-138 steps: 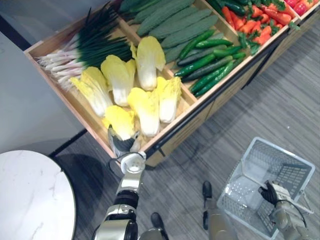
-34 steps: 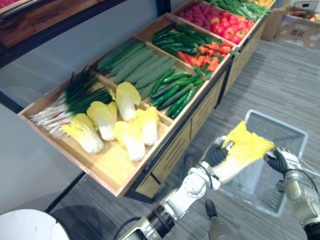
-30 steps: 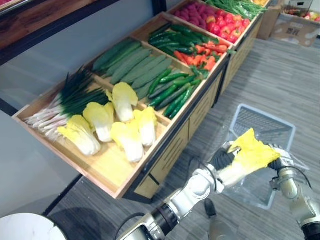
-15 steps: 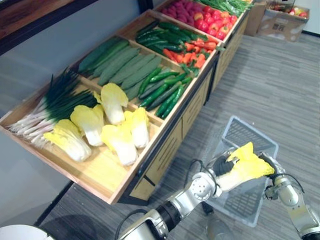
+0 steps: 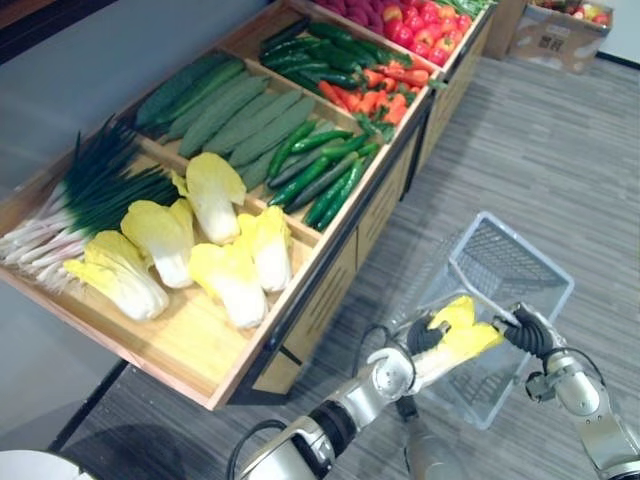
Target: Pick vegetable in the basket
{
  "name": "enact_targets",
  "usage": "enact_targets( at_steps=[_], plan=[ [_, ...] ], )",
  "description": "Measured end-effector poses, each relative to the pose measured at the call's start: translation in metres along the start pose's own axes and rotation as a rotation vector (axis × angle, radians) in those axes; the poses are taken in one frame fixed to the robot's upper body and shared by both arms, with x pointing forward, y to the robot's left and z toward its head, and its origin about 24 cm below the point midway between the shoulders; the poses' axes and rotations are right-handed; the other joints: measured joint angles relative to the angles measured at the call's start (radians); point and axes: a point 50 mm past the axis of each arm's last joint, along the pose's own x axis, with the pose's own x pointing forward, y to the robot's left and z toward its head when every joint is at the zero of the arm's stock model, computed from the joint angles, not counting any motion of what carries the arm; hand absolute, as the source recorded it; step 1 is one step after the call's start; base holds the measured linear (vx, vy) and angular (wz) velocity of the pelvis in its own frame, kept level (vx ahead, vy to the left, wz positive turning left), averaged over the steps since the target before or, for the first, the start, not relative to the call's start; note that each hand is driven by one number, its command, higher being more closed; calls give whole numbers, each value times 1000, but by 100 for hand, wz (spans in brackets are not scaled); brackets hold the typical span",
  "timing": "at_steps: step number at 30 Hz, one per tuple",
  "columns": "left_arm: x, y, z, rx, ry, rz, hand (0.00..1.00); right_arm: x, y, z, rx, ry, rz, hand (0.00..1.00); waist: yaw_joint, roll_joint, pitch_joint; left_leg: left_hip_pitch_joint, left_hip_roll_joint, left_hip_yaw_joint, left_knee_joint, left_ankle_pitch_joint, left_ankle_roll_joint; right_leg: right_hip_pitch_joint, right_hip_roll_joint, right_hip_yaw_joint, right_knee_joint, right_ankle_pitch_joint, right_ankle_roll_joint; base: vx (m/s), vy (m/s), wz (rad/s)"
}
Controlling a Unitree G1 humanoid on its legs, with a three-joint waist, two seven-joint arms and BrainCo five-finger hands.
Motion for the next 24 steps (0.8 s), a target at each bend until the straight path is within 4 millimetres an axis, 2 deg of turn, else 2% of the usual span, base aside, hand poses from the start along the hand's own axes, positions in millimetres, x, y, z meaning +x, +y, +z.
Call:
enact_targets(
  at_steps=[7,20,24],
  plan=[
    [4,1,1,-7,23,9,0,-1,-1,5,7,-27,-5,100,-32,-8,13,-16,3,0,15,-10,1,-14,1,5,0,0,1,-33,-59,-3],
    [4,0,-2,-1,42,7,0,-6,13,-7,54,34,6,100,-33,-7,15,-36,7,-77,35,-12,5,7,-14,-37,-1,0,1,-47,-75,11],
    [4,1,3,-4,22,5,0,-7,16,-16,56,73,14,100,-27,-7,15,-41,17,-94,51,-18,6,22,-15,-52,-1,0,1,-50,-76,12]
  ],
)
